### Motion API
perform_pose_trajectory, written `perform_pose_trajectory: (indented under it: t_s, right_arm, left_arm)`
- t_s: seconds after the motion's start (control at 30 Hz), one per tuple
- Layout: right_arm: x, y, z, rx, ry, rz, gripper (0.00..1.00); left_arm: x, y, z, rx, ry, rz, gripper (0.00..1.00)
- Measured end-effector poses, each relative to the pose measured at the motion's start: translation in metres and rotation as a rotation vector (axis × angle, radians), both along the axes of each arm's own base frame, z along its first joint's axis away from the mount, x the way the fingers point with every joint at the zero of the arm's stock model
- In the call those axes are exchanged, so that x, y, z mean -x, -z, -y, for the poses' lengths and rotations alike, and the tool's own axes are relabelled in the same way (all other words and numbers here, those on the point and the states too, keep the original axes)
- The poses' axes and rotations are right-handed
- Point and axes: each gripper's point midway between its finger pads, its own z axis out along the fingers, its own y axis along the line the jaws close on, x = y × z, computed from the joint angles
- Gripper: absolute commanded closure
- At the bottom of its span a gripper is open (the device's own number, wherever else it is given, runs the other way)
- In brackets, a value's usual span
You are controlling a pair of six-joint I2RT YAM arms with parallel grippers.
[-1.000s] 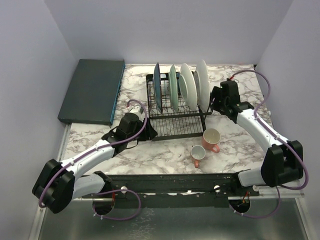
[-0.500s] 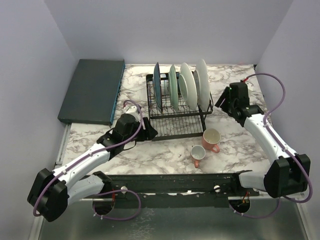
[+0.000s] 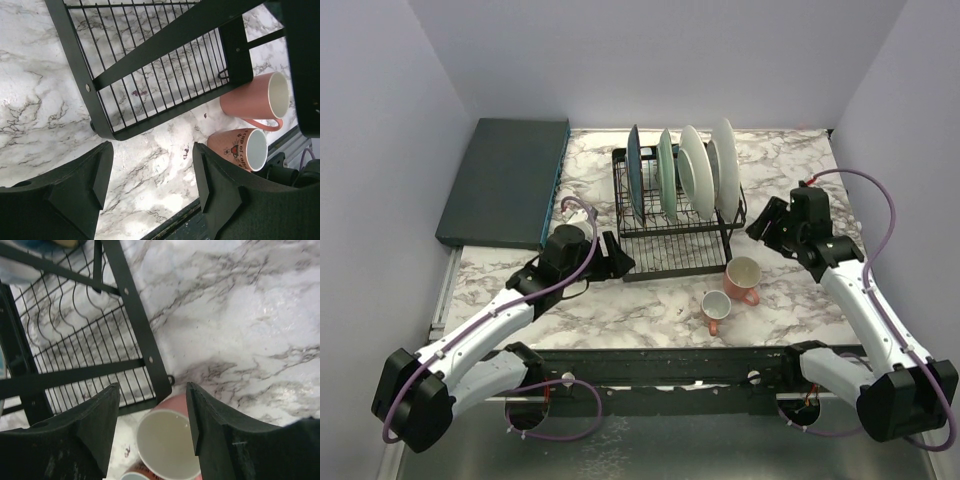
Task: Load the mixed dishes into the dish rack
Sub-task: Move the dish rack to the center of the board.
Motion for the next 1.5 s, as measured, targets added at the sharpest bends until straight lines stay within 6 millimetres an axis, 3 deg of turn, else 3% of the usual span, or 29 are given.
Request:
perform_pose_trajectory:
  t_s: [0.3, 0.33, 0.37, 0.57, 0.8, 1.0, 1.23, 1.5]
  right_arm:
    - [0.034, 0.008, -0.021, -0.074, -0.135, -0.091, 0.43]
    - [0.042, 0.010, -0.025, -0.086, -0.159, -0.116, 0.43]
    - [0.043, 0.011, -0.025, -0.088, -0.164, -0.121, 0.43]
    - [0.067, 0.012, -0.031, -0.112, -0.219, -0.176, 0.43]
    - [0.074, 0.005, -0.032, -0.121, -0.234, -0.156, 0.42]
    - [0.074, 0.008, -0.033, -0.118, -0.241, -0.169, 0.41]
    - [0.074, 0.008, -0.032, -0.112, -0.247, -0.163, 0.42]
    - [0.075, 0.004, -0.031, -0.094, -0.268, -0.138, 0.47]
  left_arm:
    - [0.010, 0.002, 0.013, 0.024, 0.076, -0.080, 0.28]
    - [0.013, 0.002, 0.015, 0.030, 0.090, -0.090, 0.10]
    - [0.016, 0.003, 0.016, 0.037, 0.102, -0.103, 0.01]
    - [0.036, -0.002, 0.021, 0.114, 0.134, -0.176, 0.01]
    - [0.060, -0.018, 0.017, 0.309, 0.098, -0.187, 0.01]
    - [0.073, 0.007, 0.015, 0.375, 0.065, -0.290, 0.02]
    - [0.079, 0.014, 0.022, 0.309, 0.080, -0.362, 0.08]
    - [0.107, 0.028, 0.034, 0.222, 0.091, -0.394, 0.14]
